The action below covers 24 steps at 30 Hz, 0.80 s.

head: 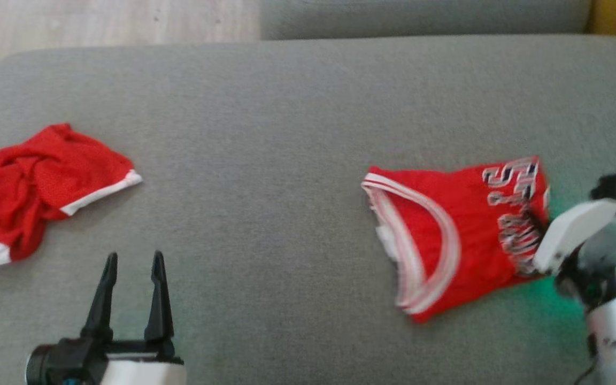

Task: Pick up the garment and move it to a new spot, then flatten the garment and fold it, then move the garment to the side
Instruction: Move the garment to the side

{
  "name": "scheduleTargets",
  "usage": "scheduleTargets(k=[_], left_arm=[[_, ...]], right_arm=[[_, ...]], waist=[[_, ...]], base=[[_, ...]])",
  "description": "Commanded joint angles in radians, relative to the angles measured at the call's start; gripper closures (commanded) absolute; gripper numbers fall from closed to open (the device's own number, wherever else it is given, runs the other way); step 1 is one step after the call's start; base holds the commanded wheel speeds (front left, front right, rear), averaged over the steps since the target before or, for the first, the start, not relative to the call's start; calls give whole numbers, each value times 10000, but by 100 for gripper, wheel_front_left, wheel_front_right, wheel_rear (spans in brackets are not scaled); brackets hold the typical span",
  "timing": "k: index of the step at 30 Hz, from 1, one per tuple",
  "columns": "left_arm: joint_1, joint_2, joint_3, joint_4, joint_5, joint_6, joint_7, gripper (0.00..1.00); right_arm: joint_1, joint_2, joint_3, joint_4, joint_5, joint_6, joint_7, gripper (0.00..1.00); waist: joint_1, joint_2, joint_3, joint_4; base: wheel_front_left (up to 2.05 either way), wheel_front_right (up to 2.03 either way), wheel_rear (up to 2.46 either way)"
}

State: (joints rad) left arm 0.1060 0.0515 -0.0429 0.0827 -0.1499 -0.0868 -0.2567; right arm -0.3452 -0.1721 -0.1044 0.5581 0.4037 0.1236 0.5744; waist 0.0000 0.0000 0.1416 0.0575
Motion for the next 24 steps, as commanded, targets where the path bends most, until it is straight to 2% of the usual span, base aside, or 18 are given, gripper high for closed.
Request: scheduleTargets(k=[1,5,10,17,24], left_arm=[[-536,-12,269,-430,-9,41,-51,0],[-904,31,268,-589,141,-72,-51,0],[-1435,302,221,-688,332,-204,-51,0],[-1924,594,113,-626,446,-298,-51,0],[-1806,593,118,-536,461,-319,-51,0]], right_arm=[[-800,-455,-148,-277,-387,71,-438,100],[-1898,-1021,-1000,-20,-1885,71,-1351,100],[-3203,-1410,-2126,367,-3628,71,-2132,100],[-4414,-1517,-3472,781,-5694,71,-2879,100],[-4819,-1360,-4131,844,-6725,71,-3113,100]], waist=[[0,0,352,-312],[0,0,1071,-774],[0,0,1921,-1236],[0,0,2423,-1445],[0,0,2387,-1498]], base=[[0,0,0],[0,0,0],[0,0,0],[0,0,0],[0,0,0]])
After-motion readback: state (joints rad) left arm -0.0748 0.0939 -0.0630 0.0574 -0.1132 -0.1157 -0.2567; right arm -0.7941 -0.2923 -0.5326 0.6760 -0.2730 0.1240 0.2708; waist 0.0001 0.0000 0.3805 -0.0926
